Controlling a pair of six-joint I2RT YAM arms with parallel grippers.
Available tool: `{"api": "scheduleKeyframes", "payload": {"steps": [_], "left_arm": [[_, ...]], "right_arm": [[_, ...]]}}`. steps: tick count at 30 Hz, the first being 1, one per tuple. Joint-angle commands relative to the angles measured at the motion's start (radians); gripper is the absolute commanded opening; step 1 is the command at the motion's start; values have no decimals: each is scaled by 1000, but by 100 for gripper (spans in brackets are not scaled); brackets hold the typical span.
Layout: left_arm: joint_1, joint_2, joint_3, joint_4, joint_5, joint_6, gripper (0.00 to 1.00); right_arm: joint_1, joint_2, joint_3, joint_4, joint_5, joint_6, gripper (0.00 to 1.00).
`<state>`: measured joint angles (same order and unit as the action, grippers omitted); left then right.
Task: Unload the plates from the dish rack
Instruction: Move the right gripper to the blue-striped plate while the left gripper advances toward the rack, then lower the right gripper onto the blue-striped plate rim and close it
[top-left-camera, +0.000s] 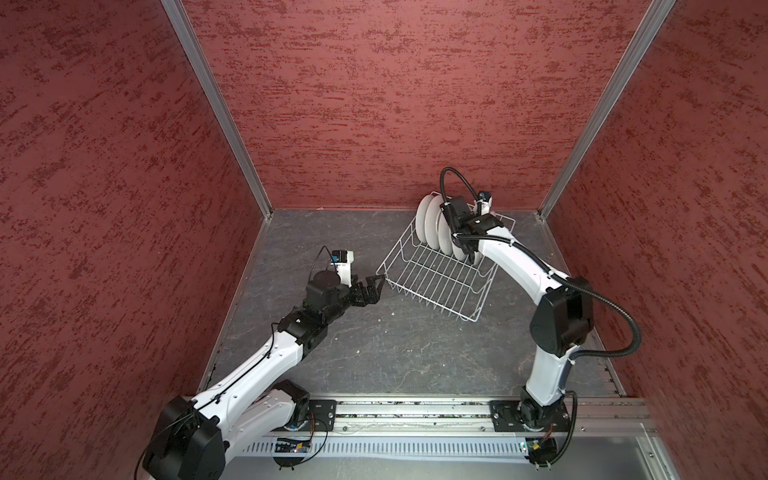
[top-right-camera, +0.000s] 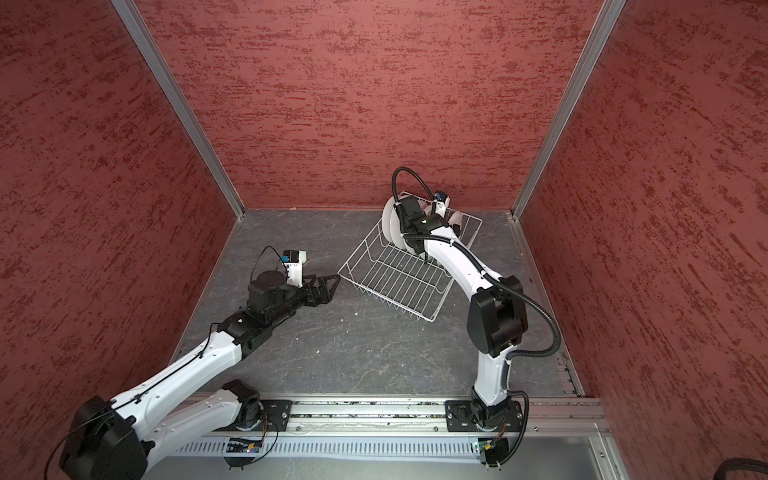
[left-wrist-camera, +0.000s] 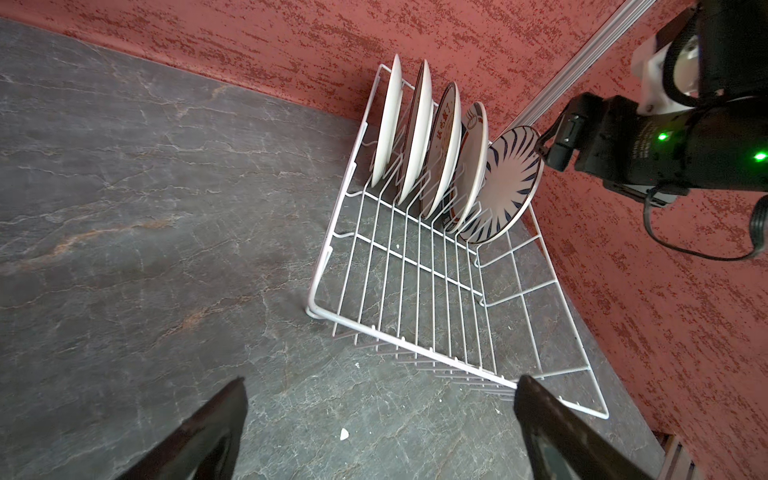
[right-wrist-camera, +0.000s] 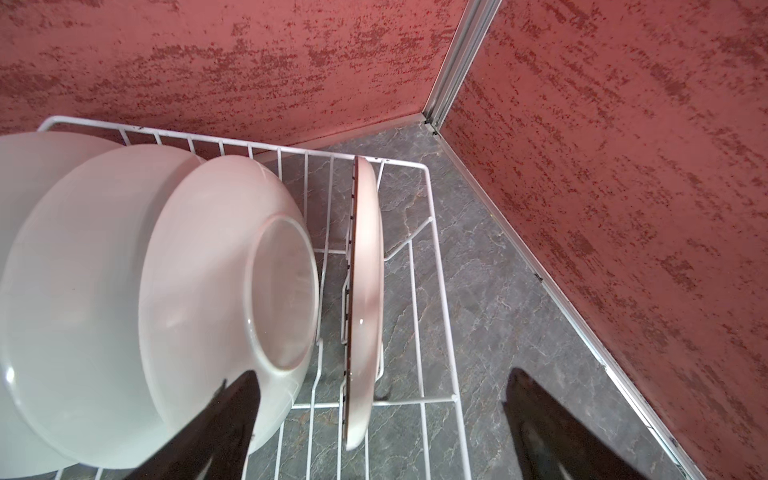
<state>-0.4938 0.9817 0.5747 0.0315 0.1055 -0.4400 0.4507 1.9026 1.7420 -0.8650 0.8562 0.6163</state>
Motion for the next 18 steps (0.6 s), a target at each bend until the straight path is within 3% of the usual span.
{"api": "scheduleKeyframes", "payload": {"steps": [1, 18], "left_arm": [[-7, 3, 13, -36, 24, -16, 99], [-8, 37, 36, -56, 63, -35, 98]], "right_arm": [[6, 32, 35, 0, 32, 40, 90], [-15, 92, 9, 42, 92, 58, 72]]}}
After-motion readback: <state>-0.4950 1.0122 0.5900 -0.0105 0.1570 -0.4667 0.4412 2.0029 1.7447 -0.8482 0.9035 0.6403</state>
